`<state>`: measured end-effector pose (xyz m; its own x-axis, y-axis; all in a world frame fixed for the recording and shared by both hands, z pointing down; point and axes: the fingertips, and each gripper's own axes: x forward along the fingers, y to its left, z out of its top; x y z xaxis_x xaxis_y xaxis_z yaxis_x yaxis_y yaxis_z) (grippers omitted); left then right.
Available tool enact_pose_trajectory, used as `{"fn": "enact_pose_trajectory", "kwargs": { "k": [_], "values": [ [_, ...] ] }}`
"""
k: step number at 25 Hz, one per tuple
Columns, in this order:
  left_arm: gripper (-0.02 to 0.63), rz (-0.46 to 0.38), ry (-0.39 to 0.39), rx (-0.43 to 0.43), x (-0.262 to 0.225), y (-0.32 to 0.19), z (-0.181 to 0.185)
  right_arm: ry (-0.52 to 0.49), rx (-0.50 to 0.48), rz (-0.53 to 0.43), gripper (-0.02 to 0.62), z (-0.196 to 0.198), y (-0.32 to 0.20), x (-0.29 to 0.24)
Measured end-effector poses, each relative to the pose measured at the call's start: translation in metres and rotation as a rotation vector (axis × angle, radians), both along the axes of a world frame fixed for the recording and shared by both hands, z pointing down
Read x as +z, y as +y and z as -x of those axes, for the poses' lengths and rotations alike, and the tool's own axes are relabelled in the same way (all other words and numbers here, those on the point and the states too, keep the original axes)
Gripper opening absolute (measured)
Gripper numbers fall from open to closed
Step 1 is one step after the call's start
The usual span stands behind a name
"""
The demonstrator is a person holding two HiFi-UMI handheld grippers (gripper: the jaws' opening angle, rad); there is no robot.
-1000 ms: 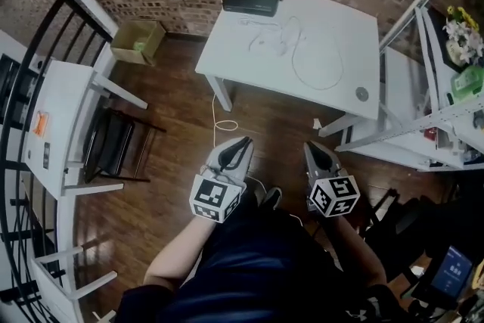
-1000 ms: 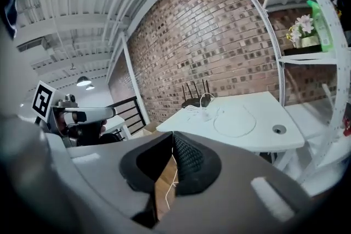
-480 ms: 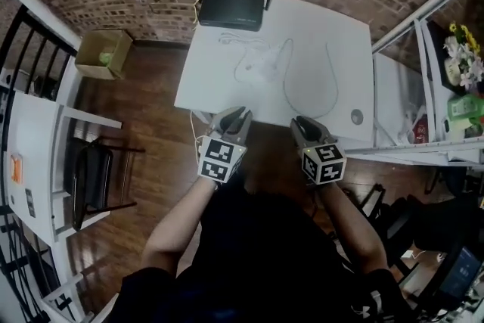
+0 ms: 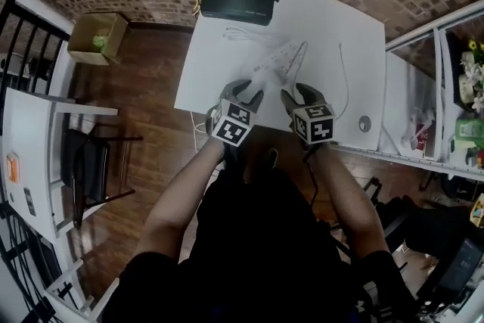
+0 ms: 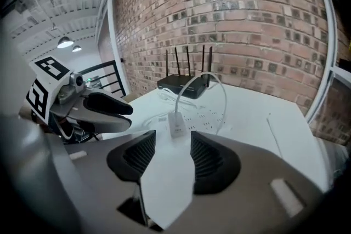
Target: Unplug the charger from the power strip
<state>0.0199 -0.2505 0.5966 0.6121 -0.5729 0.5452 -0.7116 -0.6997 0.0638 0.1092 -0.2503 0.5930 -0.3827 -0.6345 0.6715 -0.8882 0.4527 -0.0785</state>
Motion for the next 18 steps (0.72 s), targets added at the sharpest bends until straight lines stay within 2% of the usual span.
{"fn": "enact_pose_trajectory", "kwargs": {
  "k": [2,6,18],
  "values": [
    [0.172,0.01,-0.047,0.025,0.012,-0.008,-0.008,0.018,-0.038,0.025,0.219,0.006,-0.015,0.008],
    [0.175,0.016,-0.116,0.051,0.028,-0.023,-0.018,0.062,-0.097,0.058,0.219,0.017,-0.033,0.02],
    [0.178,0.047,-0.127,0.025,0.063,-0.04,-0.026,0.148,-0.144,0.14,0.199,0.023,-0.041,0.051]
  ]
}}
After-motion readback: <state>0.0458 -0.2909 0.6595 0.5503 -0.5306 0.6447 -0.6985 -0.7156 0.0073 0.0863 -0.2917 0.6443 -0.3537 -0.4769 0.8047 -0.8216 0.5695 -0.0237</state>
